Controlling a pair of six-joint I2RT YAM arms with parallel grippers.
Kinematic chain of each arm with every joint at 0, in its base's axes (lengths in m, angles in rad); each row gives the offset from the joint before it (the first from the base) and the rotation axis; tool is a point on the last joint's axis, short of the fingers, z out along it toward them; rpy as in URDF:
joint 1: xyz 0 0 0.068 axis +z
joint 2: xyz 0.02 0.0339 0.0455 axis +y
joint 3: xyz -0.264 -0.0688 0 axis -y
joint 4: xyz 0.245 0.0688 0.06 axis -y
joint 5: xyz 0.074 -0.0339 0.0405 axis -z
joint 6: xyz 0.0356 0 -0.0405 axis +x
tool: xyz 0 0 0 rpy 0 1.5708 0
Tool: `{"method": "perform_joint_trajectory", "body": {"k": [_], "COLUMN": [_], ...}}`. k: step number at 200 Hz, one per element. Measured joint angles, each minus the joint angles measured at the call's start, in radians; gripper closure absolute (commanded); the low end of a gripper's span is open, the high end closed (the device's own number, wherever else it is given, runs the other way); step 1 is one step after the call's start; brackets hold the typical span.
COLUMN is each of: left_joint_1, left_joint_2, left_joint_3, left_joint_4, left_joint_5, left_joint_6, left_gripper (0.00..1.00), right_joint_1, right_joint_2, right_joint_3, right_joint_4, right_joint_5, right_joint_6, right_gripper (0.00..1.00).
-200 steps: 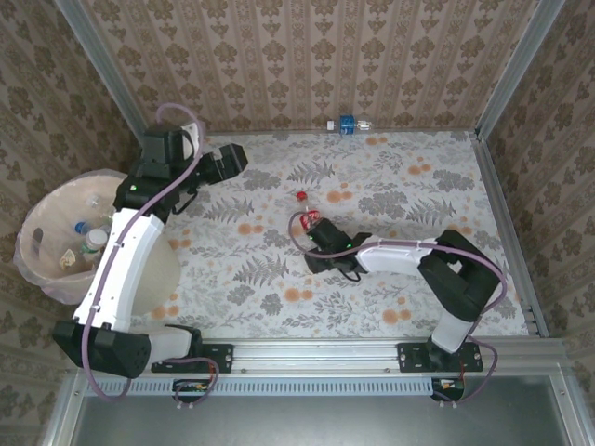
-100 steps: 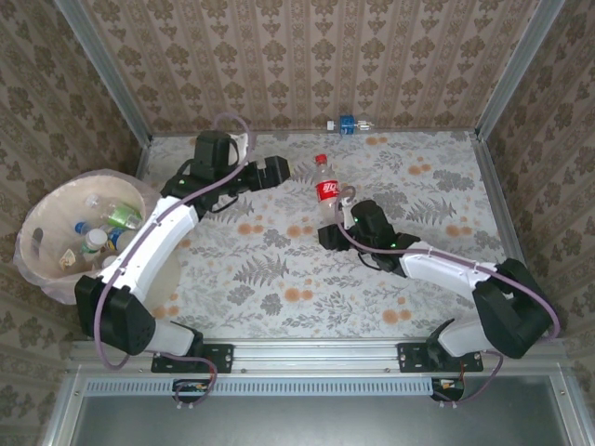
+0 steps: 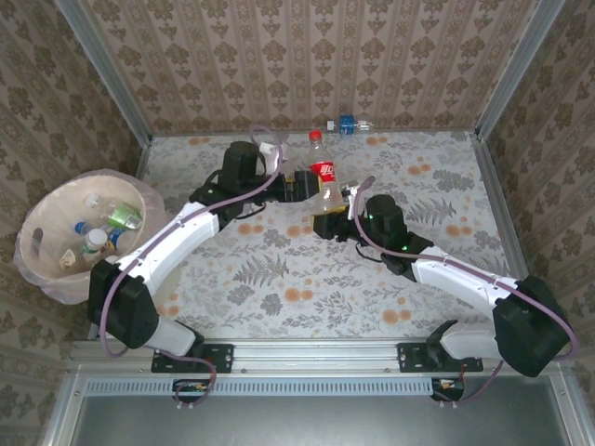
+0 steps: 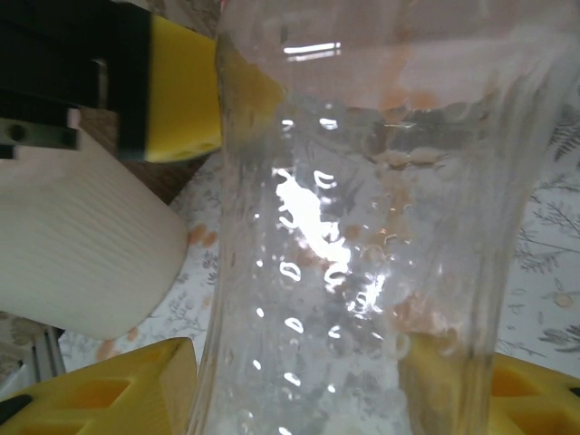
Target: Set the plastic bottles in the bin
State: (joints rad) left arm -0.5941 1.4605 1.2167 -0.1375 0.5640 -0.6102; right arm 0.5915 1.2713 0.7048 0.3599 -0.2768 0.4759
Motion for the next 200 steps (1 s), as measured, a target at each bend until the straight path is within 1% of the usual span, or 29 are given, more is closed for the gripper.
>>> {"method": "perform_joint_trajectory", "body": {"k": [38,68,95,106,113,129,148,165,200], "left_joint_1": [-0.035,-0.036,-0.048,-0.053,-0.054,-0.053,-0.055,-0.058,-0.056], "left_joint_2": [0.038,0.077,0.114,0.122,0.122,0.122,0.120,0.113,0.096], "left_joint_3": [0.002,0.002,0.013,0.018,0.018,0.018,0.018,0.018,0.018], "left_joint_4": [0.030,0.099,0.159,0.174,0.178,0.175,0.174,0.171,0.167], "left_joint_5": [-0.008,-0.002,0.024,0.032,0.031,0.027,0.014,0.002,-0.076], "left_joint_6": [-0.006,-0.047,-0.086,-0.097,-0.101,-0.102,-0.102,-0.100,-0.095], "left_gripper": [0.01,0.13,0.31,0.36,0.38,0.40,0.42,0.43,0.43], "right_joint_1": [0.000,0.000,0.000,0.000,0.000,0.000,-0.001,-0.003,-0.002], "right_joint_2": [0.000,0.007,0.011,0.011,0.011,0.011,0.011,0.010,-0.010], "right_joint_3": [0.000,0.001,0.001,0.001,0.001,0.001,0.001,0.002,0.005], "right_joint_4": [0.049,0.077,0.078,0.077,0.078,0.078,0.074,0.069,0.016], "right_joint_5": [-0.063,-0.105,-0.121,-0.121,-0.121,-0.119,-0.119,-0.121,-0.137], "right_joint_6": [0.027,0.043,0.050,0.051,0.051,0.051,0.048,0.042,-0.013], "right_gripper": [0.59,0.58,0.58,0.58,0.57,0.50,0.36,0.27,0.11]}}
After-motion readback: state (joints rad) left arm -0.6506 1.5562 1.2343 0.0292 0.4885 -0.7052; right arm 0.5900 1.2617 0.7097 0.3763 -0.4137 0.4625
